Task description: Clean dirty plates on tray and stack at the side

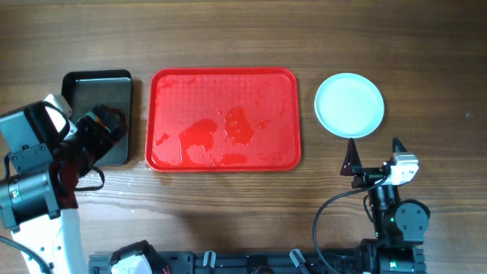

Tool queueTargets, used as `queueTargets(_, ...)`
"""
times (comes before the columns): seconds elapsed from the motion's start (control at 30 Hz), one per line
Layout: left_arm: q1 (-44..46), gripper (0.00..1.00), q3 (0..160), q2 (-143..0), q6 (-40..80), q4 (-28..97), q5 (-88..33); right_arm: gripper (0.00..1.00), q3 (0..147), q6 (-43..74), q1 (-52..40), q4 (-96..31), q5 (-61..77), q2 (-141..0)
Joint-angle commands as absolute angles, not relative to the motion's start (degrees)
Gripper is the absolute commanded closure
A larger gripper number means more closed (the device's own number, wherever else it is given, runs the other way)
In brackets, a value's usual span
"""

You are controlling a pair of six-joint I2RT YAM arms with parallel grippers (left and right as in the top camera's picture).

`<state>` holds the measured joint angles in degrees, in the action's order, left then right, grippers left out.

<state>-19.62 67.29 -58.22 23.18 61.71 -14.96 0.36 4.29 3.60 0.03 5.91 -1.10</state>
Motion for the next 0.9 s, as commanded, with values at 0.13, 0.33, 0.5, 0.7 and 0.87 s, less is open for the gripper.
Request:
queueTargets(0.13, -19.46, 0.00, 67.05, -56.49, 22.87, 65.28, -5.52, 0.00, 0.30, 5.04, 3.95, 0.16, 4.91, -0.21)
queueTargets(0.33, -9.54, 0.00, 55.90, -46.35, 22.72, 56.07, -5.93, 0.00, 0.30, 5.04, 3.95, 0.16, 4.91, -0.21)
queueTargets(0.5, -0.64, 0.00, 35.99, -31.81, 22.72, 33.74, -5.93, 0.00, 0.30, 5.04, 3.95, 0.16, 4.91, -0.23)
queueTargets(0.7, 1.02, 0.00, 20.32, -15.84, 22.70, 20.45, -6.15, 0.00, 0.30, 5.04, 3.95, 0.16, 4.91, -0.27)
queueTargets(0.87, 1.02, 0.00, 13.93, -8.64, 22.68, 13.98, -6.66, 0.00, 0.30, 5.04, 3.95, 0.16, 4.91, -0.27)
